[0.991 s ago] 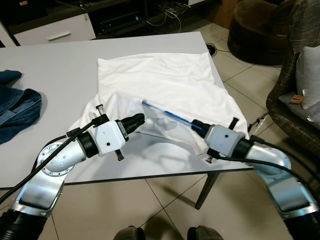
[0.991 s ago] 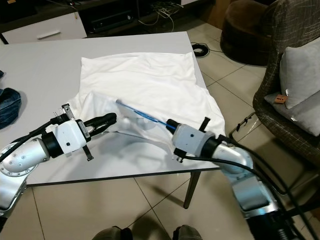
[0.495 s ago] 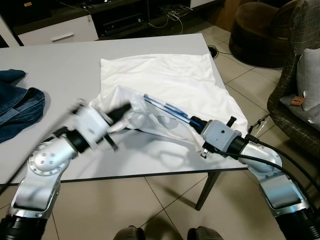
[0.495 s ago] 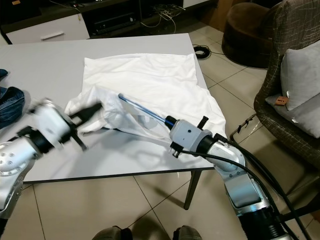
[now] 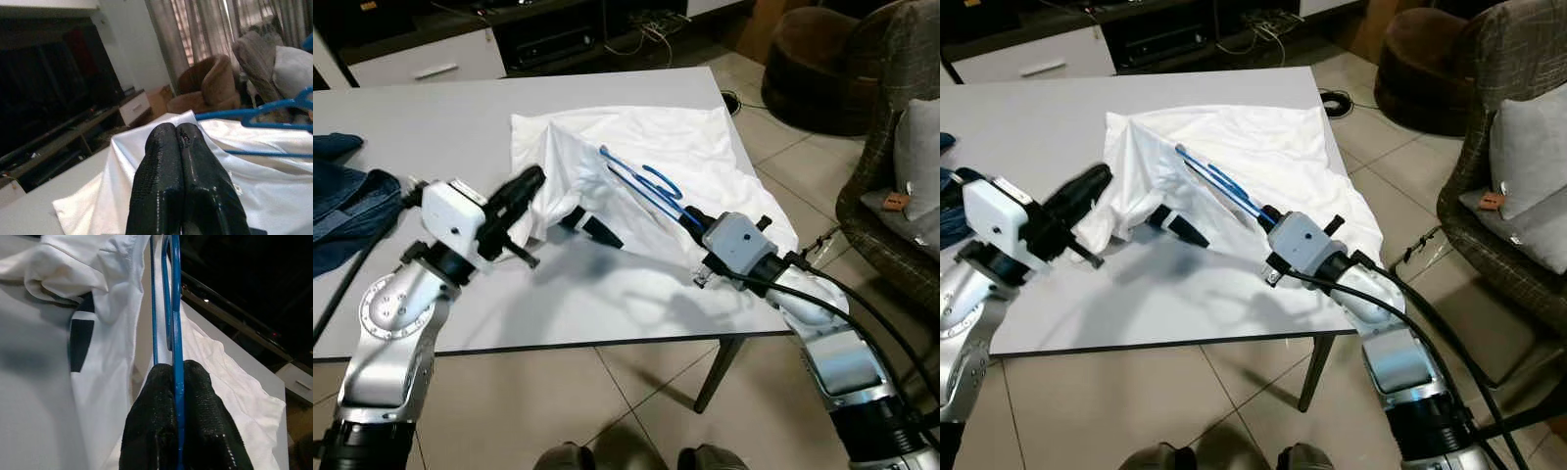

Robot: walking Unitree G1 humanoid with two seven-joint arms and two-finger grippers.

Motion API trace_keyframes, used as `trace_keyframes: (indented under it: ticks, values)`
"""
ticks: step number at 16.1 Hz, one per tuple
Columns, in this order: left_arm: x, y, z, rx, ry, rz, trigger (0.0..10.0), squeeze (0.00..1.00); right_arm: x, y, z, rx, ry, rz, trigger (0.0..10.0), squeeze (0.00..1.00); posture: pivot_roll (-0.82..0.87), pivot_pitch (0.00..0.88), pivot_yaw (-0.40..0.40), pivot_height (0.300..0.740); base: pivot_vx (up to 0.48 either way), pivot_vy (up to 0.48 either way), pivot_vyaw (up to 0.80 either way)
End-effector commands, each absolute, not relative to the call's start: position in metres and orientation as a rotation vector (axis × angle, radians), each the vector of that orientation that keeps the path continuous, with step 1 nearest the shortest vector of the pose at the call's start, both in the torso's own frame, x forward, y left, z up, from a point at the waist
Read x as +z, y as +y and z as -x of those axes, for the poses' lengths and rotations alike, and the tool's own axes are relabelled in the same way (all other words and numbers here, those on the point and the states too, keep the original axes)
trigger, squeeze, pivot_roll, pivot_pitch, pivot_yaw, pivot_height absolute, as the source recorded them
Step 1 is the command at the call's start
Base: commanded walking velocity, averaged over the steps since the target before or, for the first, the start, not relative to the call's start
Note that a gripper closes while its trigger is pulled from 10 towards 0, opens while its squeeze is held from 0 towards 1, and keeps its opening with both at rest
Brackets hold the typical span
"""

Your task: Hang hanger

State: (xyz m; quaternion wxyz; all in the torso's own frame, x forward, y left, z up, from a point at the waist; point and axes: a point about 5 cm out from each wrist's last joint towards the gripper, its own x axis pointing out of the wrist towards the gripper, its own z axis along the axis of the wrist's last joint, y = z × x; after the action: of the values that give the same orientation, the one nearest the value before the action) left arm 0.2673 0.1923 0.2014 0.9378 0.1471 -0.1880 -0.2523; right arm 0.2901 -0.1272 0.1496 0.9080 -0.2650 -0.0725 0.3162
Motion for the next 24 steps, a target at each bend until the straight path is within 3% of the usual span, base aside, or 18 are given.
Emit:
trace_keyframes:
  ticks: [1,5,11,19,20,21,24]
  values:
    - [0.211,0.197,-0.267,-0.478,-0.429,-0.292,10.0,0.0,0.157,-0.12,-0.294,0.647,-0.182,0.526,10.0,0.0,-0.07,0.065,0.054,0.74,0.0,0.0,0.0]
    - [0.203,0.189,-0.27,-0.471,-0.413,-0.258,10.0,0.0,0.172,-0.102,-0.301,0.607,-0.265,0.41,10.0,0.0,-0.07,0.063,0.057,0.74,0.0,0.0,0.0]
    - [0.199,0.182,-0.28,-0.391,-0.428,-0.203,10.0,0.0,0.206,-0.102,-0.302,0.556,-0.436,0.21,10.0,0.0,-0.06,0.055,0.052,0.74,0.0,0.0,0.0]
    - [0.229,0.153,-0.303,-0.401,-0.586,-0.142,10.0,0.0,0.231,-0.098,-0.296,0.616,-0.576,0.198,10.0,0.0,-0.07,0.044,0.048,0.74,0.0,0.0,0.0]
    - [0.235,0.147,-0.304,-0.426,-0.61,-0.114,10.0,0.38,0.227,-0.094,-0.294,0.647,-0.564,0.224,10.0,0.0,-0.07,0.043,0.048,0.74,0.0,0.0,0.0]
    - [0.239,0.142,-0.304,-0.469,-0.633,-0.093,10.0,1.0,0.223,-0.091,-0.292,0.668,-0.554,0.235,10.0,0.0,-0.07,0.044,0.048,0.74,0.0,0.0,0.0]
    - [0.233,0.141,-0.304,-0.494,-0.617,-0.124,10.0,1.0,0.219,-0.089,-0.291,0.67,-0.538,0.235,10.0,0.0,-0.08,0.045,0.053,0.74,0.0,0.0,0.0]
